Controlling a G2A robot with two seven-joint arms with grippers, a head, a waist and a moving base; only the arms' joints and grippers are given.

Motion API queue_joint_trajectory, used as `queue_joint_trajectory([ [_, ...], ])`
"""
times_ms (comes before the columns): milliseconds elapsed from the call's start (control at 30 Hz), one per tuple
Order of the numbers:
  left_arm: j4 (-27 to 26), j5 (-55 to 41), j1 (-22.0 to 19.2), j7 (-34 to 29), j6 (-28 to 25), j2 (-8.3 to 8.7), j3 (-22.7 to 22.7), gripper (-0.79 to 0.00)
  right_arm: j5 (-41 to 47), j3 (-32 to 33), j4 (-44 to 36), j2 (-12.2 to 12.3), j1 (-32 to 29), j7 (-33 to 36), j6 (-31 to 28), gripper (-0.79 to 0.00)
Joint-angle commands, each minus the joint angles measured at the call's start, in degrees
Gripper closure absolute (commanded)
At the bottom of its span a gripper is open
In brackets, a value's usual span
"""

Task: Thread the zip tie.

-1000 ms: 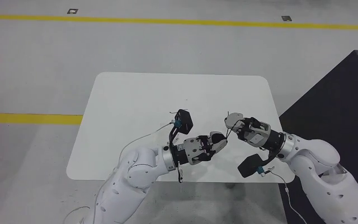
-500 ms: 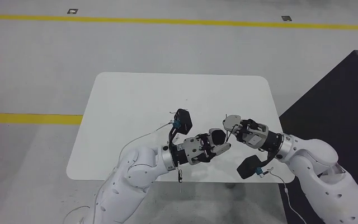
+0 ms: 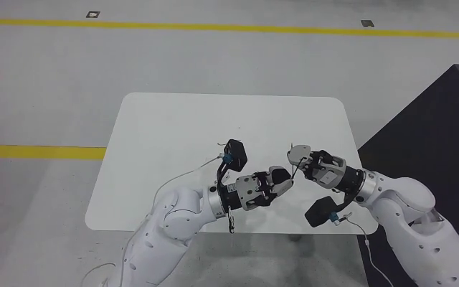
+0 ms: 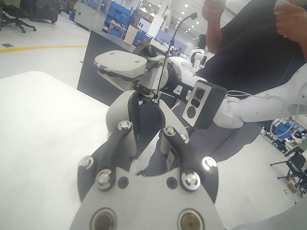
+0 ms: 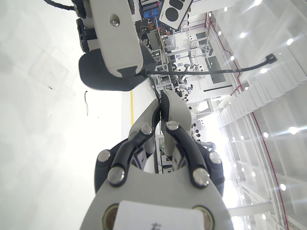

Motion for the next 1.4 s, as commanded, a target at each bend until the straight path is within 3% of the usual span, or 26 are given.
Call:
queue_joint_trajectory([
  [0,0.0,0.2,0.0,-0.2,-0.1,0.03,0.1,-0.102,0.0,0.1,0.2,0.0,-0.1,-0.1,0.1,0.000],
  [533,-0.1,0.4,-0.1,-0.5,-0.3,0.13,0.1,-0.126,-0.1,0.5,0.1,-0.1,-0.2,-0.2,-0.2,0.000],
  [900,0.1,0.3,-0.5,-0.2,-0.6,0.06,0.4,-0.071,0.0,0.6,0.1,-0.1,-0.5,-0.4,-0.2,0.000],
  [1233,0.2,0.5,-0.8,-0.3,-0.8,0.04,0.6,-0.129,0.1,1.1,0.1,-0.1,-0.9,-0.6,-0.3,0.000],
  [1367,0.2,0.5,-1.0,-0.3,-0.9,0.01,0.8,-0.092,0.0,1.3,0.1,-0.1,-1.0,-0.9,-0.3,0.000],
])
